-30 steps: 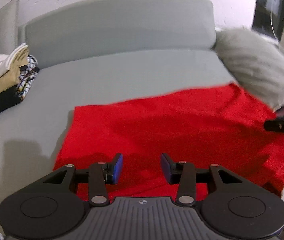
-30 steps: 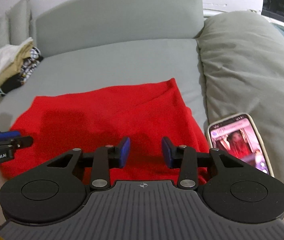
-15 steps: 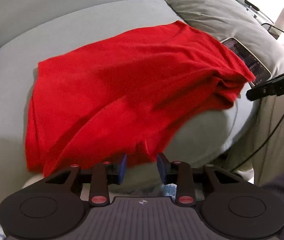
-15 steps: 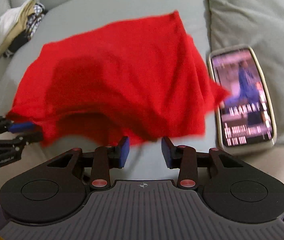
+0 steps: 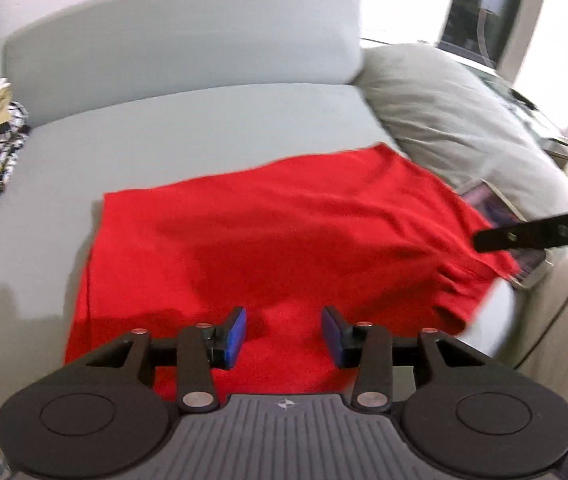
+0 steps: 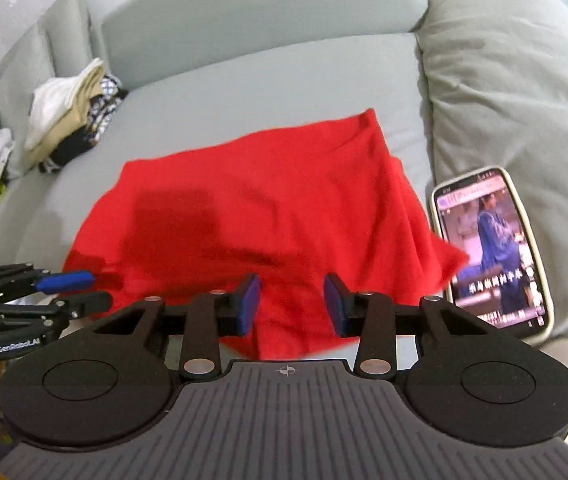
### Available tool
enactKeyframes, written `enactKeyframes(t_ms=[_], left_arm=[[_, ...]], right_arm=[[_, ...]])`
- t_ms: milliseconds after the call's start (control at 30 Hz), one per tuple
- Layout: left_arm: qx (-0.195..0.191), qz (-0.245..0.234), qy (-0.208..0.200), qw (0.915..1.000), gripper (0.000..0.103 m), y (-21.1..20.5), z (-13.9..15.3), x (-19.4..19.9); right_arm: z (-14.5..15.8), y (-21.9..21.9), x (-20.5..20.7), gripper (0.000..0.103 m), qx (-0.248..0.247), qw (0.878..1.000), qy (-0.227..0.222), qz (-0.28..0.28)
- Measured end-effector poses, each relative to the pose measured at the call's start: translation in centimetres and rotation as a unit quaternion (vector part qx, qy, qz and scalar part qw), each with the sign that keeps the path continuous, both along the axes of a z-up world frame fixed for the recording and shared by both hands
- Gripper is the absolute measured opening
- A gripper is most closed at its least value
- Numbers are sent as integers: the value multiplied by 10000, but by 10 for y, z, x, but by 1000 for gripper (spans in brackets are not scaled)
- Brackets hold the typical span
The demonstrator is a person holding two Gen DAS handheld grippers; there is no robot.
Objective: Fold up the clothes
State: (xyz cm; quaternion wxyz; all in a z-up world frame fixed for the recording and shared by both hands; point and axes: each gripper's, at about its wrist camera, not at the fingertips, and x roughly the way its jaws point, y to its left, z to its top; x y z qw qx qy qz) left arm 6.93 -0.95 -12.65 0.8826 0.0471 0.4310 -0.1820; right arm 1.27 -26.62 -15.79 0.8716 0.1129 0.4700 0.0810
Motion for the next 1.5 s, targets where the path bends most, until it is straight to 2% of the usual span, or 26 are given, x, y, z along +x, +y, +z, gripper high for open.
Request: enactKeyframes(t_ms=[100, 200, 267, 300, 333, 400, 433, 467, 533, 600, 667, 700, 767, 833, 933, 1067, 1167, 1233, 1300, 1333, 1400, 1467, 1500], left_arm=[[41, 153, -103, 9998, 39, -4, -11, 15], [-222, 52, -87, 9997, 36, -1, -23, 25], [-333, -137, 143, 9993, 33, -1, -33, 29], [-387, -233, 261, 9986, 27, -1, -38, 31], [-443, -318, 422, 9976, 20, 1, -39, 28], [-581, -709, 644, 9937, 16, 3, -34, 17], [-710, -1047, 935, 9876, 9, 5, -31, 10], [-841, -1387, 1233, 9790, 7, 7, -28, 2], [-898, -1744, 1475, 9694, 8, 10, -22, -17], [-737, -1842, 1381, 9703, 9, 16, -15, -32], [-828, -1558, 1283, 9759, 11, 25, -12, -32], [-989, -1371, 1221, 9780, 12, 29, -9, -29], [-1325, -1047, 1067, 9799, 13, 36, -4, -22], [-1485, -916, 891, 9806, 20, 35, 2, -17], [-1395, -868, 615, 9845, 22, 26, 6, -9], [-1017, -878, 296, 9905, 23, -1, 1, -2], [-765, -1056, 224, 9912, 22, -18, -10, 1], [-615, -1262, 194, 9899, 22, -28, -17, 0], [-324, -1406, 418, 9886, 22, -36, -30, -1], [-155, -1436, 629, 9875, 21, -37, -36, -2], [-49, -1641, 762, 9835, 21, -32, -37, -12], [-20, -1730, 1060, 9792, 21, -24, -34, -18], [-1, -1725, 1215, 9775, 21, -18, -34, -21]], right_arm=[[-11, 0, 15, 43, 11, 9999, 42, -142], [-19, 2, 24, 43, -26, 9995, -126, -292], [-25, 0, 28, 43, 23, 9991, -214, -374], [-30, -3, 32, 43, 83, 9989, -175, -428], [-35, -6, 34, 43, 168, 9987, -64, -468], [-45, -11, 37, 43, 439, 9974, 401, -406], [-48, -14, 36, 43, 656, 9956, 628, -233], [-50, -17, 34, 43, 866, 9925, 862, -53], [-46, -24, 22, 43, 1066, 9848, 1338, 297], [-39, -34, 9, 42, 1174, 9801, 1540, 434], [-32, -43, -1, 43, 1112, 9813, 1524, 390], [-28, -47, -5, 43, 1010, 9834, 1471, 319], [-23, -50, -7, 43, 830, 9879, 1297, 194], [-18, -48, -6, 43, 836, 9908, 1057, 120], [-11, -42, 0, 43, 896, 9933, 701, 205], [-5, -23, 9, 43, 450, 9980, 120, 428], [-9, -3, 22, 43, 142, 9981, -41, 605], [-15, 8, 29, 43, -38, 9975, -49, 699], [-21, 16, 31, 42, -265, 9962, -53, 826], [-26, 18, 30, 42, -414, 9952, 57, 880], [-42, 21, 28, 42, -696, 9905, 570, 1037], [-38, 19, 18, 42, -759, 9876, 644, 1211], [-35, 15, 14, 41, -688, 9862, 873, 1230]])
